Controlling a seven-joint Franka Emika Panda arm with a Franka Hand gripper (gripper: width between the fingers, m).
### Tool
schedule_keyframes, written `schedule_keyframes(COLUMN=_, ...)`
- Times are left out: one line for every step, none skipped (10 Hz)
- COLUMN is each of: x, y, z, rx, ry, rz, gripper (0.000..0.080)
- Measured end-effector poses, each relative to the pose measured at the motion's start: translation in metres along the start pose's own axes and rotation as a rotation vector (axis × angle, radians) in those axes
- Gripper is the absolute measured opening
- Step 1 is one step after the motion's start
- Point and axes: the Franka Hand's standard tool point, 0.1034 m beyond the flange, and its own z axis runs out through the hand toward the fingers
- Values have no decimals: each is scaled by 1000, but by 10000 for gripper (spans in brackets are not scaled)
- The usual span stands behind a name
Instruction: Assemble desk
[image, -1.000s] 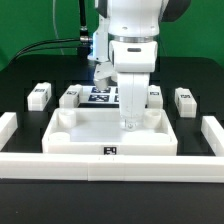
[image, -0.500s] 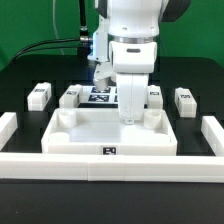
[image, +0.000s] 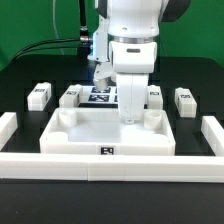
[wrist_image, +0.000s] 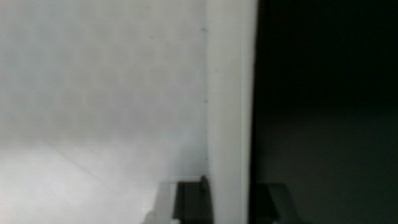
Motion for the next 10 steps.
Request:
schedule_keyframes(x=1, y=1, z=0, rx=2, ry=0, rz=-2, gripper=55)
schedule_keyframes(x=9, y=10, z=-1, rx=11, ry=1, rz=-15, gripper=55)
schedule_keyframes(x=24, y=24, z=-3, rx=17, ry=7, rz=-24, gripper=55)
schedule_keyframes(x=33, y=28, z=-1, rx=27, ry=11, rz=-31, gripper=55)
schedule_keyframes(x=41, y=28, z=-2, rx=46, ry=12, rz=-22, gripper=56)
schedule_keyframes(x=52, y=28, z=-1, rx=67, ry=13, rz=-23, gripper=59)
schedule_keyframes(x=58, y=28, z=-2, rx=71, ry=16, rz=-17, gripper=59)
schedule_keyframes(x=63, y=27, z=-3, rx=70, ry=18, rz=-16, gripper=61)
schedule_keyframes(x=66, y=27, z=-3, rx=69, ry=20, rz=-19, gripper=61)
schedule_keyframes(x=66, y=27, z=-3, rx=69, ry=20, rz=-18, gripper=61)
